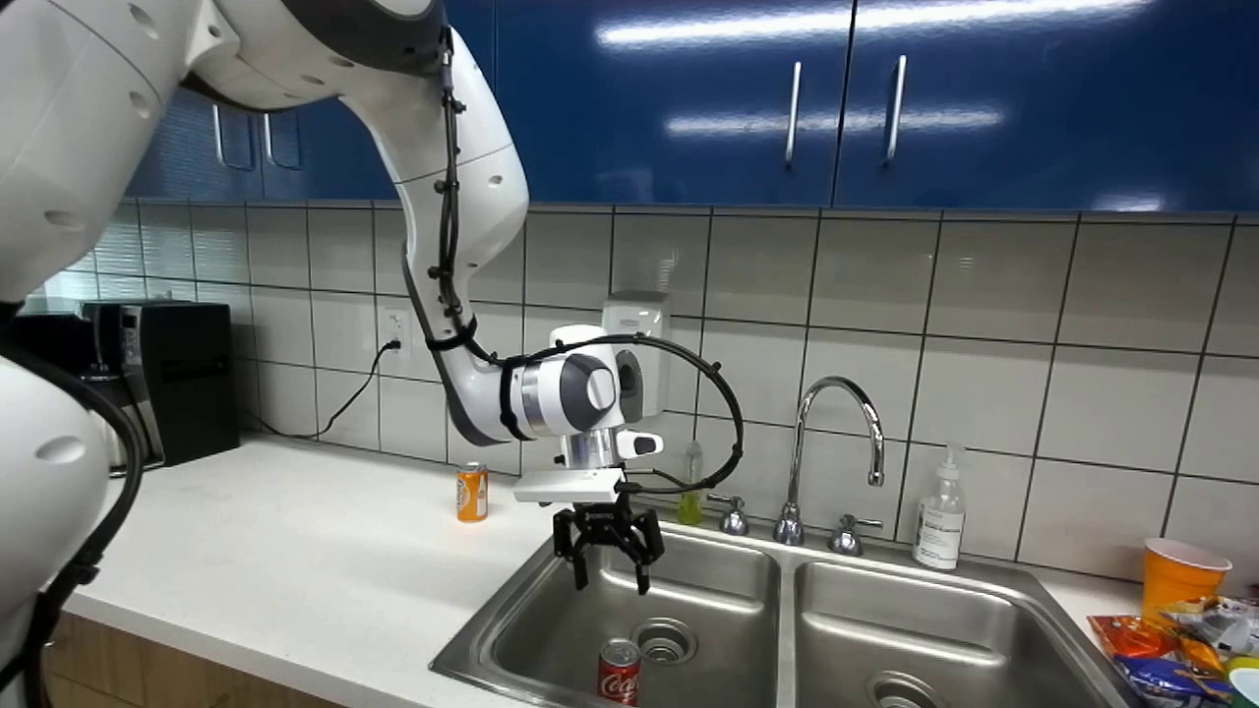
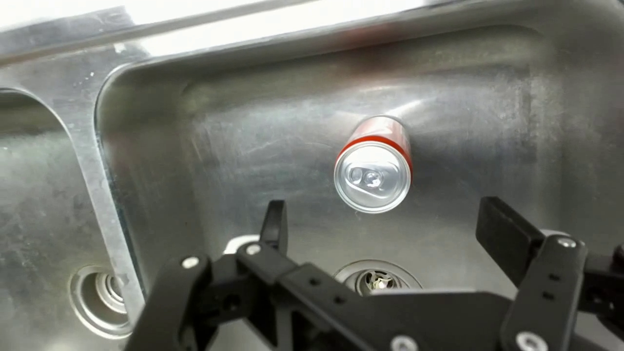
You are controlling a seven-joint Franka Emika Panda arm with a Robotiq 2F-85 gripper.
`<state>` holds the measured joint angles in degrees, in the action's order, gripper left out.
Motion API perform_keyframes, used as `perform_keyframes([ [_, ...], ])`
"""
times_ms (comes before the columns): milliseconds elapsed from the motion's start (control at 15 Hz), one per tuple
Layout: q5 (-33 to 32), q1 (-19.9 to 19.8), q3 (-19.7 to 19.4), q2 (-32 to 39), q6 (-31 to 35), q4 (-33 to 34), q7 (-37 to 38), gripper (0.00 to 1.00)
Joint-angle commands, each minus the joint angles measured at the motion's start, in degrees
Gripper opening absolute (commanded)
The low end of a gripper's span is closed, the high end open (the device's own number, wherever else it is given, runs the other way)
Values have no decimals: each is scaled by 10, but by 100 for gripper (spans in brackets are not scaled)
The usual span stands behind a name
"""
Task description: Put the red can in the left sink
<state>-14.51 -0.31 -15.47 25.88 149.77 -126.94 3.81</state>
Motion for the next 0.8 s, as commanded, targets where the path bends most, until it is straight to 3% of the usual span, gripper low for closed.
perform_keyframes([
  [0, -25, -1, 10, -67, -28, -33, -9, 100],
  [733, -11, 0, 82, -153, -47, -60, -45, 100],
])
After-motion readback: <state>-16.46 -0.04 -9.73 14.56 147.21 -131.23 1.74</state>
